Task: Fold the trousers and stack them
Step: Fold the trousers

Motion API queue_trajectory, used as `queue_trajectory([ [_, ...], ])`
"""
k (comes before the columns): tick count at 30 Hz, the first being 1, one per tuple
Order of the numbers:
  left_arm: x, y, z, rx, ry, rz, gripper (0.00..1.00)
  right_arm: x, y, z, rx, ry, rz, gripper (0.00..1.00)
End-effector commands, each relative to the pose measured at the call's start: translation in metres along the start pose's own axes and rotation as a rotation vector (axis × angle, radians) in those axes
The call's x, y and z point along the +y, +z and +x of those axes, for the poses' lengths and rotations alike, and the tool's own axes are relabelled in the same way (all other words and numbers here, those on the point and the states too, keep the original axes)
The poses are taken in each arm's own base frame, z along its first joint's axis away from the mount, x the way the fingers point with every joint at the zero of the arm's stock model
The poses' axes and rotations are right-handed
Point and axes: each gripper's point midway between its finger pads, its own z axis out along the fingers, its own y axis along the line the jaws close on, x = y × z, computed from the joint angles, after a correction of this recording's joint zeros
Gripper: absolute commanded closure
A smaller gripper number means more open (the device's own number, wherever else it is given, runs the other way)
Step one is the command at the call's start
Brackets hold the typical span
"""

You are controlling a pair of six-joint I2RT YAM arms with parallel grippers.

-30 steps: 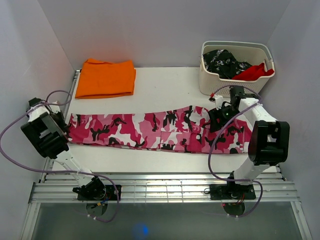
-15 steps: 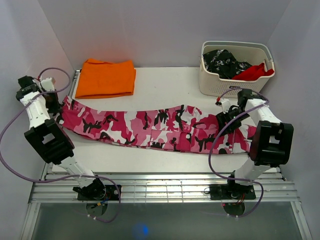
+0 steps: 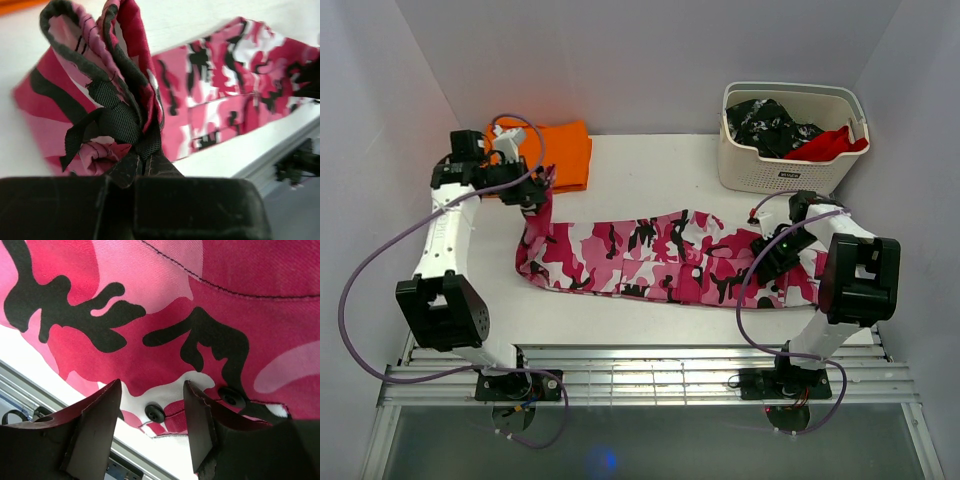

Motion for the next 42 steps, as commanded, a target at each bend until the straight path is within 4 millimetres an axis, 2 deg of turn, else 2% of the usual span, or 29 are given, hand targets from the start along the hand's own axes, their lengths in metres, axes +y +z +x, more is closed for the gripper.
queue_trajectory([
  [1,-0.068,0.011,-0.009,-0.086,-0.052,0.150,1.00,0.001,0.007,0.004,0.010,0.016,-0.008,0.42],
  [3,-0.098,0.034,0.000,-0.075,-0.034,0.136,1.00,-0.002,0.009,0.005,0.010,0.018,0.002,0.42],
  [4,-0.103,0.045,0.002,-0.088,-0.037,0.125,1.00,-0.003,0.009,0.005,0.009,0.017,0.007,0.42],
  [5,-0.124,0.058,0.013,-0.061,-0.057,0.137,1.00,-0.004,0.009,0.004,0.008,0.022,0.008,0.42],
  [6,-0.132,0.067,0.020,-0.046,-0.063,0.134,1.00,-0.004,0.009,0.003,0.005,0.025,0.006,0.42],
  [7,-0.129,0.081,0.025,-0.046,-0.074,0.088,1.00,-0.004,0.009,0.001,0.003,0.026,0.006,0.43],
  [8,-0.149,0.093,0.038,-0.019,-0.081,0.097,1.00,-0.004,0.009,0.001,0.004,0.030,0.003,0.43],
  [9,-0.154,0.101,0.045,-0.011,-0.082,0.082,1.00,-0.004,0.009,0.000,0.002,0.031,0.003,0.43],
  [10,-0.149,0.114,0.048,-0.023,-0.093,0.028,1.00,-0.004,0.007,-0.001,-0.001,0.031,0.005,0.43],
  [11,-0.160,0.122,0.057,-0.006,-0.116,0.026,1.00,-0.004,0.007,-0.002,-0.003,0.030,0.007,0.43],
  [13,-0.157,0.138,0.060,-0.021,-0.139,-0.029,1.00,-0.005,0.005,-0.003,-0.005,0.030,0.009,0.43],
  [14,-0.159,0.151,0.069,0.006,-0.145,-0.047,1.00,-0.005,0.004,-0.005,-0.007,0.031,0.009,0.43],
  [16,-0.158,0.165,0.077,0.019,-0.174,-0.081,1.00,-0.004,0.003,-0.005,-0.007,0.029,0.009,0.43],
  [17,-0.163,0.175,0.088,0.050,-0.172,-0.087,1.00,-0.004,0.003,-0.005,-0.007,0.029,0.009,0.43],
  [20,-0.174,0.189,0.106,0.074,-0.144,-0.103,1.00,-0.004,0.003,-0.005,-0.008,0.031,0.005,0.43],
  [24,-0.185,0.197,0.128,0.108,-0.114,-0.107,1.00,-0.003,0.004,-0.005,-0.011,0.033,0.002,0.43],
  [30,-0.199,0.192,0.147,0.138,-0.094,-0.083,0.99,-0.002,0.006,-0.003,-0.009,0.034,0.000,0.43],
  [31,-0.201,0.192,0.148,0.141,-0.093,-0.076,0.95,-0.002,0.006,-0.003,-0.008,0.036,-0.001,0.43],
  [32,-0.205,0.192,0.150,0.147,-0.091,-0.063,0.83,-0.002,0.006,-0.004,-0.012,0.035,-0.002,0.43],
  [35,-0.222,0.193,0.153,0.162,-0.076,0.006,0.64,0.000,0.005,-0.006,-0.021,0.041,-0.008,0.43],
  [38,-0.242,0.190,0.151,0.170,-0.057,0.079,0.54,0.001,0.000,-0.014,-0.048,0.039,-0.012,0.43],
  [40,-0.253,0.188,0.147,0.160,-0.025,0.110,0.28,0.006,-0.004,-0.018,-0.058,0.042,-0.026,0.43],
  [42,-0.267,0.183,0.142,0.147,0.020,0.149,0.08,0.013,-0.010,-0.030,-0.088,0.029,-0.049,0.43],
])
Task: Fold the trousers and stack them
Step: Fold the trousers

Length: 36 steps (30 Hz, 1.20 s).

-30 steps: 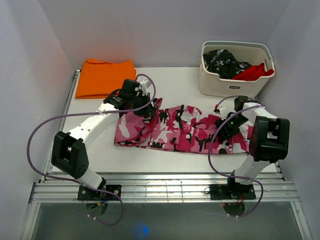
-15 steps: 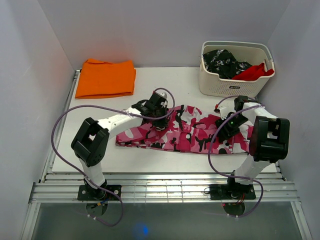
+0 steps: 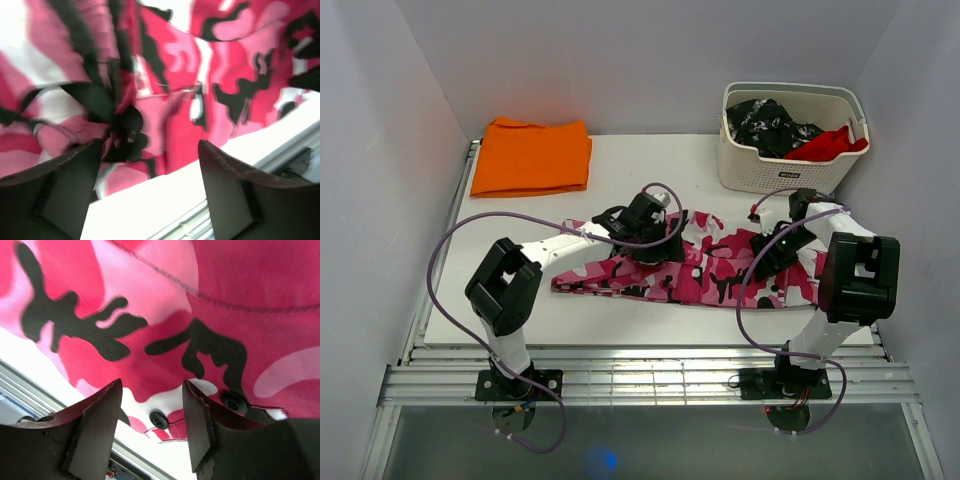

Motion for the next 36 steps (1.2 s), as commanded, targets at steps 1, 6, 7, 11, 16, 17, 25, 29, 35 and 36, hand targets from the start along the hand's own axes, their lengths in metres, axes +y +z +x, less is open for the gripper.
queue_trajectory([
  [1,-0.048,-0.029,-0.025,-0.077,0.086,0.145,0.05,0.014,-0.018,-0.030,-0.091,-0.022,-0.036,0.42],
  [6,-0.068,-0.074,-0.050,-0.150,0.161,0.256,0.02,0.045,-0.030,-0.070,-0.194,-0.143,-0.075,0.35],
  [7,-0.071,-0.085,-0.053,-0.150,0.166,0.309,0.02,0.054,-0.030,-0.080,-0.215,-0.194,-0.074,0.34],
  [11,-0.055,-0.136,-0.082,-0.202,0.114,0.427,0.02,0.073,-0.026,-0.109,-0.241,-0.301,-0.053,0.34],
  [16,0.001,-0.171,-0.101,-0.229,-0.004,0.412,0.02,0.109,-0.023,-0.143,-0.277,-0.424,-0.101,0.33],
  [17,0.023,-0.175,-0.108,-0.247,-0.030,0.377,0.02,0.116,-0.021,-0.146,-0.274,-0.454,-0.102,0.32],
  [25,0.120,-0.148,-0.063,-0.095,-0.148,0.232,0.04,0.158,0.028,-0.180,-0.188,-0.508,-0.079,0.39],
  [29,0.151,-0.146,-0.050,-0.097,-0.201,0.182,0.05,0.151,0.033,-0.207,-0.224,-0.311,-0.020,0.36],
  [35,0.147,-0.147,-0.030,-0.115,-0.046,0.233,0.12,0.150,0.051,-0.214,-0.235,-0.157,-0.032,0.39],
  [36,0.142,-0.149,-0.026,-0.106,-0.022,0.273,0.16,0.152,0.053,-0.213,-0.231,-0.155,-0.048,0.40],
])
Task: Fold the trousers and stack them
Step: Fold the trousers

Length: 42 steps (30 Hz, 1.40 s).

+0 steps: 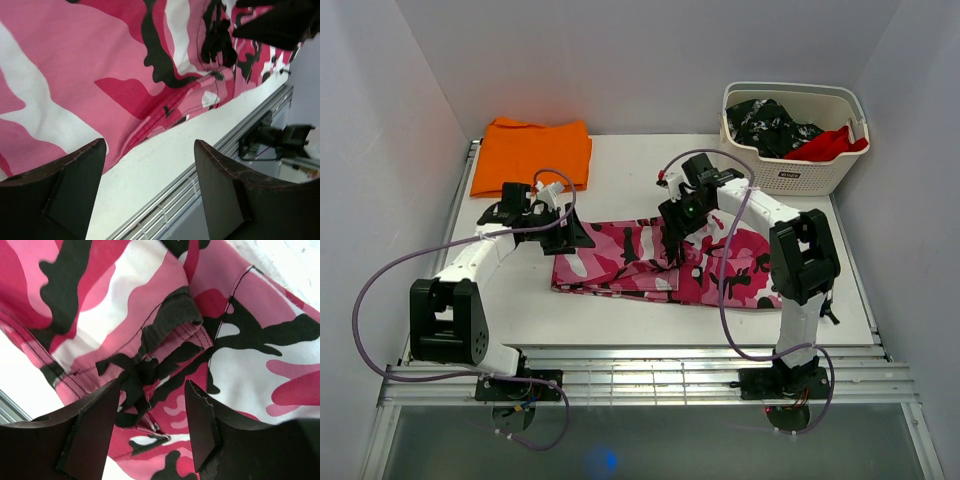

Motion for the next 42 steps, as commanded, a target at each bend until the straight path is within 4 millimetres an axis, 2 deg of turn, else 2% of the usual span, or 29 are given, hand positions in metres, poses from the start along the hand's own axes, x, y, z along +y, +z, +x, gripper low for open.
queue_trajectory([
  [1,-0.026,-0.012,0.004,-0.020,0.191,0.128,0.20,0.005,0.002,-0.022,-0.066,0.082,-0.015,0.41],
  [2,-0.028,-0.013,0.007,-0.014,0.241,0.156,0.26,0.008,0.003,-0.021,-0.069,0.084,-0.036,0.45],
  [4,-0.036,-0.009,0.014,0.001,0.322,0.202,0.30,0.011,0.007,-0.014,-0.053,0.092,-0.053,0.46],
  [7,-0.046,0.001,0.001,-0.055,0.474,0.194,0.31,0.008,0.011,-0.002,-0.029,0.116,-0.055,0.48],
  [9,-0.052,0.016,-0.006,-0.066,0.534,0.190,0.30,0.003,0.009,-0.001,-0.039,0.135,-0.032,0.44],
  [10,-0.065,0.027,-0.008,-0.061,0.590,0.180,0.30,0.000,0.008,0.004,-0.035,0.147,-0.016,0.42],
  [12,-0.072,0.049,-0.006,-0.044,0.644,0.179,0.30,-0.006,0.004,0.004,-0.045,0.169,-0.007,0.34],
  [13,-0.085,0.061,0.003,-0.022,0.679,0.201,0.29,-0.006,0.002,0.004,-0.049,0.191,-0.016,0.32],
  [14,-0.087,0.068,0.001,-0.026,0.695,0.183,0.29,-0.010,0.001,0.005,-0.052,0.209,-0.020,0.30],
  [15,-0.086,0.081,0.007,-0.004,0.693,0.187,0.29,-0.012,0.002,0.006,-0.050,0.224,-0.023,0.29],
  [16,-0.093,0.090,0.018,0.023,0.708,0.202,0.30,-0.013,0.002,0.007,-0.051,0.244,-0.028,0.29],
  [18,-0.091,0.105,0.030,0.054,0.704,0.184,0.31,-0.018,0.004,0.011,-0.049,0.271,-0.046,0.27],
  [22,-0.103,0.123,0.066,0.127,0.748,0.208,0.35,-0.011,0.009,0.013,-0.058,0.334,-0.134,0.25],
  [25,-0.127,0.118,0.094,0.181,0.800,0.317,0.39,-0.008,0.015,0.012,-0.052,0.355,-0.181,0.25],
  [28,-0.141,0.109,0.115,0.216,0.879,0.383,0.43,-0.001,0.020,0.007,-0.053,0.368,-0.239,0.26],
  [31,-0.138,0.105,0.120,0.237,0.919,0.372,0.43,0.000,0.023,0.004,-0.058,0.379,-0.259,0.26],
  [34,-0.136,0.092,0.119,0.237,0.967,0.356,0.40,0.000,0.026,0.003,-0.055,0.387,-0.271,0.27],
  [35,-0.131,0.089,0.117,0.223,0.978,0.323,0.39,0.000,0.025,0.000,-0.060,0.385,-0.276,0.28],
  [36,-0.137,0.078,0.108,0.171,0.975,0.311,0.38,0.000,0.029,0.002,-0.052,0.392,-0.283,0.28],
  [37,-0.133,0.072,0.097,0.136,0.953,0.286,0.38,0.001,0.030,0.001,-0.052,0.398,-0.289,0.29],
  [39,-0.129,0.056,0.085,0.088,0.893,0.271,0.38,0.001,0.032,-0.002,-0.052,0.398,-0.302,0.35],
  [40,-0.117,0.047,0.067,0.054,0.805,0.235,0.38,0.004,0.033,-0.004,-0.051,0.398,-0.310,0.38],
  [41,-0.111,0.041,0.064,0.055,0.753,0.239,0.38,0.005,0.032,-0.007,-0.056,0.391,-0.315,0.40],
  [42,-0.096,0.031,0.045,0.012,0.687,0.202,0.38,0.008,0.032,-0.007,-0.055,0.390,-0.321,0.41],
])
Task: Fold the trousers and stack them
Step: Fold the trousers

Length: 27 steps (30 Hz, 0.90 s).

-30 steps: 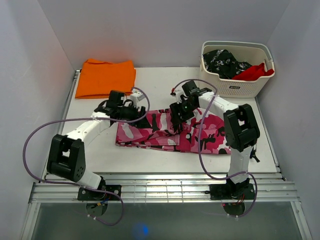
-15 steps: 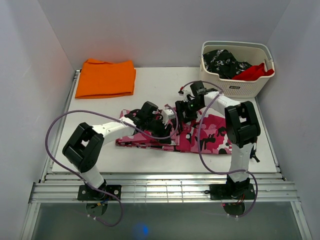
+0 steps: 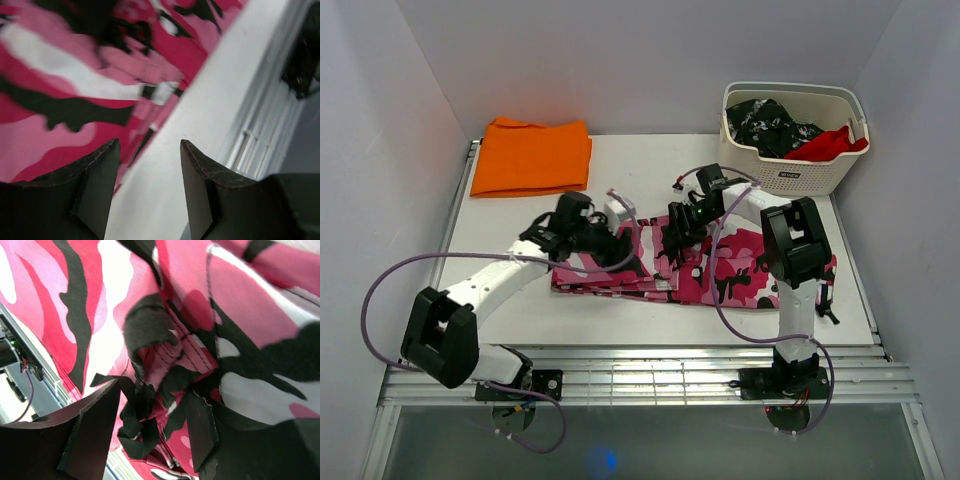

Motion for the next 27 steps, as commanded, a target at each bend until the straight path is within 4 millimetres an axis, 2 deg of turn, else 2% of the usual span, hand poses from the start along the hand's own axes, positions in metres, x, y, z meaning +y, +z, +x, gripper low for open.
queue_trajectory([
  [1,0.038,-0.044,-0.006,-0.090,-0.186,-0.095,0.38,0.023,0.002,-0.015,-0.022,-0.037,-0.068,0.41],
  [2,0.041,-0.049,-0.002,-0.087,-0.215,-0.093,0.38,0.026,0.002,-0.015,-0.021,-0.040,-0.075,0.41],
  [3,0.054,-0.057,0.002,-0.095,-0.246,-0.125,0.37,0.027,0.003,-0.015,-0.020,-0.044,-0.079,0.42],
  [7,0.066,-0.072,0.011,-0.119,-0.302,-0.172,0.38,0.033,0.005,-0.015,-0.018,-0.054,-0.082,0.65],
  [11,0.083,-0.078,0.032,-0.102,-0.358,-0.252,0.38,0.049,-0.009,-0.018,-0.045,-0.076,-0.099,0.92],
  [15,0.104,-0.081,0.054,-0.042,-0.422,-0.348,0.38,0.063,-0.021,-0.010,-0.064,-0.058,-0.130,0.92],
  [16,0.105,-0.081,0.056,-0.034,-0.429,-0.354,0.37,0.064,-0.020,0.000,-0.049,-0.026,-0.140,0.92],
  [20,0.110,-0.078,0.060,-0.019,-0.447,-0.353,0.36,0.071,-0.031,0.011,-0.058,0.001,-0.164,0.92],
  [27,0.119,-0.075,0.066,0.006,-0.470,-0.371,0.34,0.059,-0.036,0.022,-0.066,0.058,-0.165,0.92],
])
